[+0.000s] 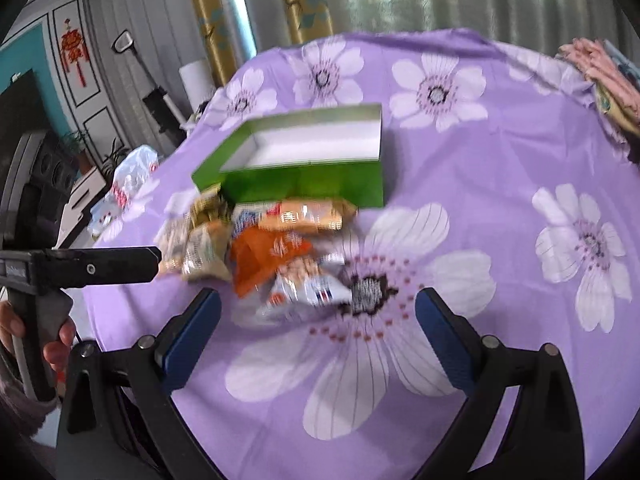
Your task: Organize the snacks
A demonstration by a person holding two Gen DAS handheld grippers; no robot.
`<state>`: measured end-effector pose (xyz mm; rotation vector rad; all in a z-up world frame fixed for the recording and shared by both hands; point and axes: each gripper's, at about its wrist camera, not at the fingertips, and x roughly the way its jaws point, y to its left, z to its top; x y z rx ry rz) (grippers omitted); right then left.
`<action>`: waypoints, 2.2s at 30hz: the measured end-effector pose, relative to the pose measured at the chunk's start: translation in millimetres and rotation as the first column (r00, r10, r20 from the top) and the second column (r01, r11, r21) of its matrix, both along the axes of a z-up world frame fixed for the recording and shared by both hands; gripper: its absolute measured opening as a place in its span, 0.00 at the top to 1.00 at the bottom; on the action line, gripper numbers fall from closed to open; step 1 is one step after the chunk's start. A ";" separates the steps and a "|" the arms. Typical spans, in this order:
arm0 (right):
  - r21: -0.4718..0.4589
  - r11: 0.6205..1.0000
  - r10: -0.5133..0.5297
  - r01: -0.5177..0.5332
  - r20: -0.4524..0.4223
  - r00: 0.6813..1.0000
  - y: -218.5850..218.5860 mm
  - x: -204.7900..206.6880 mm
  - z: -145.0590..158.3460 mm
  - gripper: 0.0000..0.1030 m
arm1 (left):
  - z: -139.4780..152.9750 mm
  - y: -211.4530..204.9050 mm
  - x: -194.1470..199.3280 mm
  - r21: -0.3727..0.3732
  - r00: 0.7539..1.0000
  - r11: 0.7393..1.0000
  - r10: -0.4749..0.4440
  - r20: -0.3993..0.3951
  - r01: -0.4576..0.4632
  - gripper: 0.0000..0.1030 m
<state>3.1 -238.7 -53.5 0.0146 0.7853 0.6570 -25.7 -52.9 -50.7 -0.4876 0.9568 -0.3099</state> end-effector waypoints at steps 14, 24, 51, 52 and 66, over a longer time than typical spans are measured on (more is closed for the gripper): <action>0.078 0.969 0.239 -0.234 -0.050 0.970 9.4 46.8 -37.4 0.16 | -29.9 -15.9 31.7 -0.176 0.993 0.984 0.020 -0.117 -0.041 0.02; 0.132 0.920 0.382 -0.368 -0.101 0.919 35.3 35.3 -52.1 0.46 | -44.0 -19.8 43.3 -0.177 0.990 0.983 0.027 -0.141 -0.052 0.02; 0.061 0.956 0.291 -0.287 -0.073 0.954 27.9 -26.1 -36.6 0.70 | -30.4 -37.1 -1.3 -0.098 0.994 0.991 -0.091 -0.056 0.086 0.50; 0.058 0.956 0.291 -0.288 -0.066 0.954 27.2 -29.8 -32.9 0.70 | -27.0 -38.0 -3.4 -0.096 0.995 0.991 -0.093 -0.045 0.089 0.50; 0.036 0.943 0.320 -0.331 0.169 0.932 70.5 -6.6 42.2 0.70 | 54.5 15.0 25.0 -0.010 0.986 1.000 0.007 0.168 -0.006 0.50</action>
